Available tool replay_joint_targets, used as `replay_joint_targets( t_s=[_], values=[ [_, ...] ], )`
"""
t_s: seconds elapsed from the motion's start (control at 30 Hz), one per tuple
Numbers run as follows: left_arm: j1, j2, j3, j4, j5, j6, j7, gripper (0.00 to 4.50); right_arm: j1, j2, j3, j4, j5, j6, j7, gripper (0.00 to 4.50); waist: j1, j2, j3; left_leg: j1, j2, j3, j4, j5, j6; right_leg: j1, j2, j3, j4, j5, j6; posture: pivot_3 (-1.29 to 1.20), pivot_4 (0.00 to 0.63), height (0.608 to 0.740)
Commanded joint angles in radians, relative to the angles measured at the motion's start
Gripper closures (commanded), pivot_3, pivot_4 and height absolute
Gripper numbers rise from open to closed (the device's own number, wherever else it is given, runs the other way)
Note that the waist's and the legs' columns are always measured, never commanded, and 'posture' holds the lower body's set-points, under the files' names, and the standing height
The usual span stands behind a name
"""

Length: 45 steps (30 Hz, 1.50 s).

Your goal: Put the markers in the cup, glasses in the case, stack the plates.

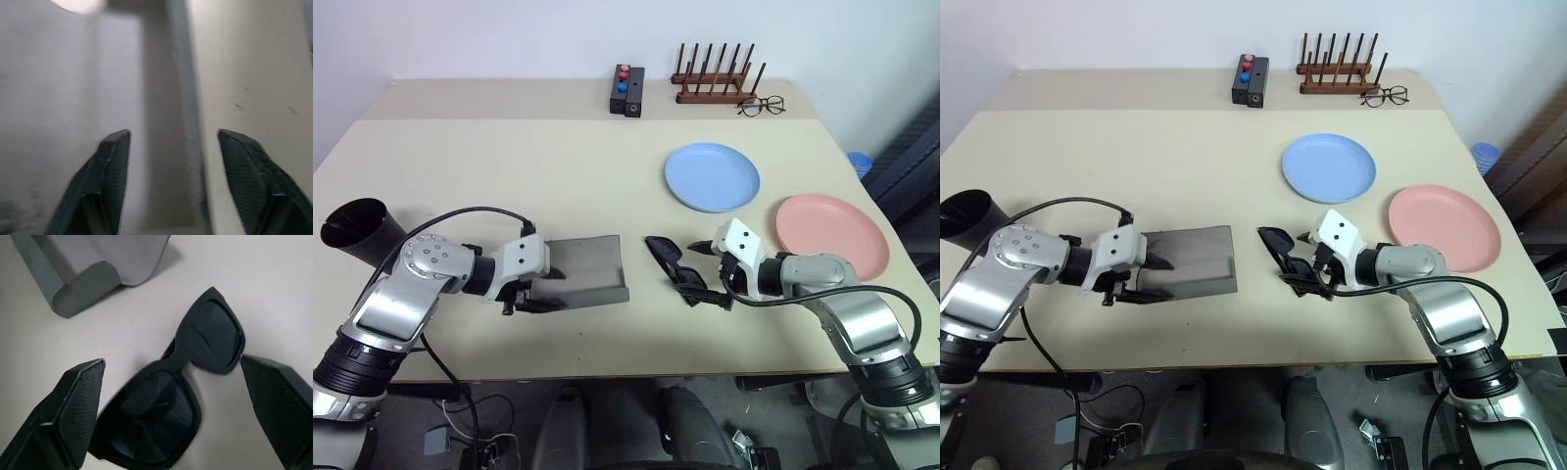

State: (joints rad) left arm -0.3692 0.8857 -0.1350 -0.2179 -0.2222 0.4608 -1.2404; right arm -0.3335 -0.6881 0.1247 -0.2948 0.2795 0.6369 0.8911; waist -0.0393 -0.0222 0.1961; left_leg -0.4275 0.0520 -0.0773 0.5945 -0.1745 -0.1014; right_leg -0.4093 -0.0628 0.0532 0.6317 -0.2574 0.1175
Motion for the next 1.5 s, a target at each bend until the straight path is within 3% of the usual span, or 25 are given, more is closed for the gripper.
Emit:
replay_joint_targets(
  t_s=[0.03, 0.37, 0.6, 1.5],
  values=[
    [0.003, -0.045, 0.101, -0.063, -0.062, 0.045, 0.099, 1.71, -0.024, 0.01, 0.004, -0.061, -0.026, 0.046, -0.071, 0.0, 0.0, 0.0, 0.0, 0.0, 0.0, 0.0, 0.0, 0.0, 0.0, 0.0, 0.0, 0.0, 0.0, 0.0, 0.0, 0.0, 0.15, 0.738],
    [0.199, -0.11, 0.229, -0.201, -0.152, 0.115, 0.26, 1.71, -0.071, 0.068, 0.093, -0.169, -0.084, 0.186, -0.21, 0.0, 0.001, 0.001, 0.0, 0.0, 0.0, 0.0, 0.0, 0.0, 0.001, 0.0, 0.0, 0.0, 0.0, 0.0, 0.0, 0.0, 0.15, 0.738],
    [0.256, -0.105, 0.273, -0.267, -0.216, 0.151, 0.302, 1.71, -0.1, 0.059, 0.088, -0.158, -0.078, 0.225, -0.21, 0.0, 0.004, 0.001, 0.0, 0.0, 0.0, 0.0, 0.001, 0.0, 0.0, 0.0, 0.0, 0.0, 0.0, 0.0, -0.001, 0.0, 0.15, 0.738],
    [0.269, -0.093, 0.249, -0.277, -0.223, 0.153, 0.334, 1.71, -0.094, 0.037, 0.092, -0.135, -0.079, 0.227, -0.199, 0.0, 0.0, 0.001, 0.0, 0.0, 0.0, 0.0, 0.001, 0.0, 0.0, 0.0, 0.0, 0.0, 0.0, 0.0, -0.001, 0.0, 0.15, 0.738]
  ],
)
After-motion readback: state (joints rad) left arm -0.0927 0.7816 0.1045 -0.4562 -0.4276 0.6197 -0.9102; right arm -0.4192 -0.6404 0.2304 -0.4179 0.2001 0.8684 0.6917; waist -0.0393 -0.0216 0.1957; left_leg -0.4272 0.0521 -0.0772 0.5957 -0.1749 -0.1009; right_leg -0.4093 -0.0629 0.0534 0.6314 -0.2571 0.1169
